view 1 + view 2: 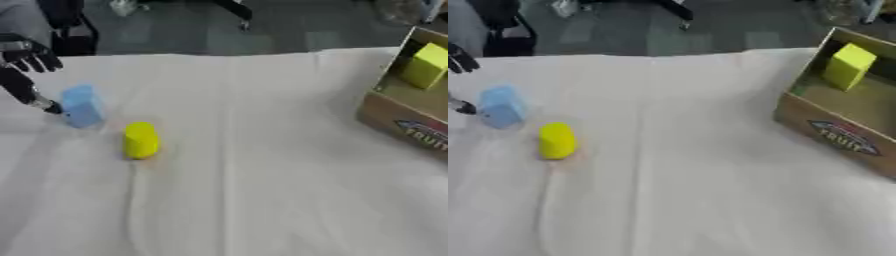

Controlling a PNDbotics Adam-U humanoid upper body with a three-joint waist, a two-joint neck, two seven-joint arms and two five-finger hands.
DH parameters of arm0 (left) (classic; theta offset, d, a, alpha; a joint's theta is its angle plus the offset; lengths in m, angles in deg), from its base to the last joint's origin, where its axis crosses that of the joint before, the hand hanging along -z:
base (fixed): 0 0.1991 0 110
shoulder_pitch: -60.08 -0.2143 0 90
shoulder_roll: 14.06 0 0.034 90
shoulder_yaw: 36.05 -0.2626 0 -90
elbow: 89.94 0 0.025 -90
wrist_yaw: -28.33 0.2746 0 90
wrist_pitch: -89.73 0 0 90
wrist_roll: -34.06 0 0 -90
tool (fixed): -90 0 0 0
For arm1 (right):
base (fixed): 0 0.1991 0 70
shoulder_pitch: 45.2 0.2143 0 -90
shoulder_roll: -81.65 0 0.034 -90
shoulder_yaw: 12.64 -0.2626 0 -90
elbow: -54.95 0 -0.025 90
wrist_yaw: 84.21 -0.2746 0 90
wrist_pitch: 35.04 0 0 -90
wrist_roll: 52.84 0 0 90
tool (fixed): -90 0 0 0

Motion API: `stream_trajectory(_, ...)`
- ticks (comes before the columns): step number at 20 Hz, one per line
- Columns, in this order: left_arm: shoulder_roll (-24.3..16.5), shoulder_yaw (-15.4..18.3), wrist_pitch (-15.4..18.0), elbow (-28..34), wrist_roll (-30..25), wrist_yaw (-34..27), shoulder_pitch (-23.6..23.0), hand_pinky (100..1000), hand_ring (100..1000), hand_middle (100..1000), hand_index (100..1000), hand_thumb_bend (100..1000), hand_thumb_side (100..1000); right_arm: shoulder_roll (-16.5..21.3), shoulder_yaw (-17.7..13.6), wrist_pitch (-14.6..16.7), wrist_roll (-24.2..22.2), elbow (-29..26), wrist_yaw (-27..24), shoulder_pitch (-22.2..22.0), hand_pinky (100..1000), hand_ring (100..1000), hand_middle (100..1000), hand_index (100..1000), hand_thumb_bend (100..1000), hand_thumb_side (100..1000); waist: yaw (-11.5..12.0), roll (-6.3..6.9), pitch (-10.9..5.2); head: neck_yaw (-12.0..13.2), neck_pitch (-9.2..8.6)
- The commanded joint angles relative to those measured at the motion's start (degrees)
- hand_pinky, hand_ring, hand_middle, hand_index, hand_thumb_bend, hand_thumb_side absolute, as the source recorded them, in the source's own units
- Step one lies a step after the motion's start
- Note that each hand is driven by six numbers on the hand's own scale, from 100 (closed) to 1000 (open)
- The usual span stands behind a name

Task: Pick up the objects with one hand, pass them to the other hand, and then place them into the box on the other side of the table.

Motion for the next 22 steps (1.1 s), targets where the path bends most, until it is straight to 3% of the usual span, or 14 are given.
stream_trajectory(1, -1.1, 1.3, -0.1, -0.9, 0.7, 0.6, 1.4, 884, 831, 756, 809, 651, 100, 1.8, -1.0, 0.1, 0.3, -1.2, -0.1, 0.3, 1000, 890, 853, 779, 100, 383, -0.2, 0.62, -0.05, 0.9, -0.89)
stream_trajectory(22, 1.2, 4.1, -1.5, -7.9, 4.9, 4.0, 2.0, 901, 852, 766, 802, 676, 100, 1.0, -0.6, 0.0, -0.3, -1.2, 1.6, 0.7, 1000, 889, 849, 777, 100, 412, -1.6, 0.89, 1.79, 3.8, -2.37)
